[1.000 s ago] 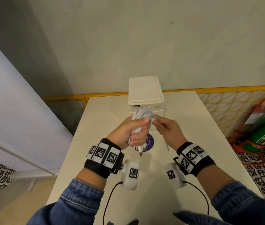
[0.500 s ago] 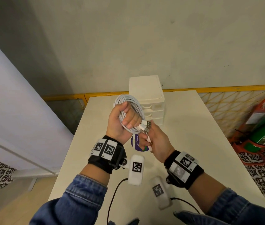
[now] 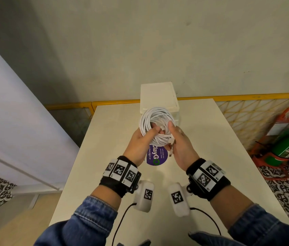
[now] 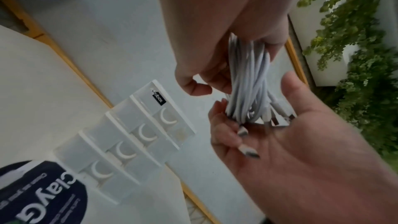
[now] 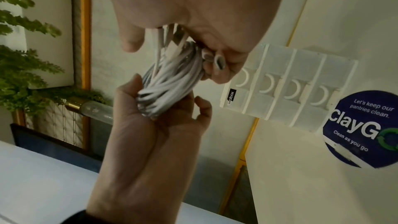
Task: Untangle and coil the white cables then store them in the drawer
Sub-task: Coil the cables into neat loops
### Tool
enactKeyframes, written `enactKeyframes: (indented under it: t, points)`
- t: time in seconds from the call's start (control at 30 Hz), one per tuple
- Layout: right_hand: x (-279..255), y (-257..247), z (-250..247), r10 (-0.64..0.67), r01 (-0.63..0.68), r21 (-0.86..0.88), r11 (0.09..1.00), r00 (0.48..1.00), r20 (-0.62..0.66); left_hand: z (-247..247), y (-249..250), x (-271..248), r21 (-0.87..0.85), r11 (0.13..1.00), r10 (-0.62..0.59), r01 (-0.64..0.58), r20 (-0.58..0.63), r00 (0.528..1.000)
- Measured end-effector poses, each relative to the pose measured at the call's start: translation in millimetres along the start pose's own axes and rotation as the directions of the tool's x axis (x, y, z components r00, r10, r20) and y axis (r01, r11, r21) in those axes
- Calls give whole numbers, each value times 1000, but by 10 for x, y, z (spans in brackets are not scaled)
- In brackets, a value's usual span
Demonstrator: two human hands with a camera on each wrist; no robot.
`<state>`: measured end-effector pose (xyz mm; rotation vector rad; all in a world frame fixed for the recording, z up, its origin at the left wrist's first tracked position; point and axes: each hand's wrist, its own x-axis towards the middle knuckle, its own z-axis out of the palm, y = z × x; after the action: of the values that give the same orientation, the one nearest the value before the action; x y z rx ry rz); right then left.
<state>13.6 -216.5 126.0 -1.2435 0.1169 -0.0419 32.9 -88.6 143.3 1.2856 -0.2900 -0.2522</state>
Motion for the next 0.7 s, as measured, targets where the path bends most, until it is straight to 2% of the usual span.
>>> enactKeyframes:
  t: [0.17,0.27,0.43,0.5,0.6,0.7]
  points:
    - [-47,-46,-18,-28,41,188,981,997,-70,8,-169,-42,-50,998,-30,35,97,995]
    - [-56,-17,-21,-50,65,141,988,993,-108,3,-205,-63,-122,991,-42,58,130,991]
    - [-44,33,11,-84,106,91,990,972,-219,-40,-229,-114,-16,990,-137,140,147,980]
    - [-41,39,10,-104,121,57,991,966,-237,-87,-232,-122,31,987,-161,158,122,979]
    - [-40,12,-14,-197,173,-112,978,945,-262,-195,-198,-122,29,987,-161,160,37,986]
    - [-69,3,39,-252,207,-233,950,949,-188,-237,-111,-74,56,987,-146,151,-87,985]
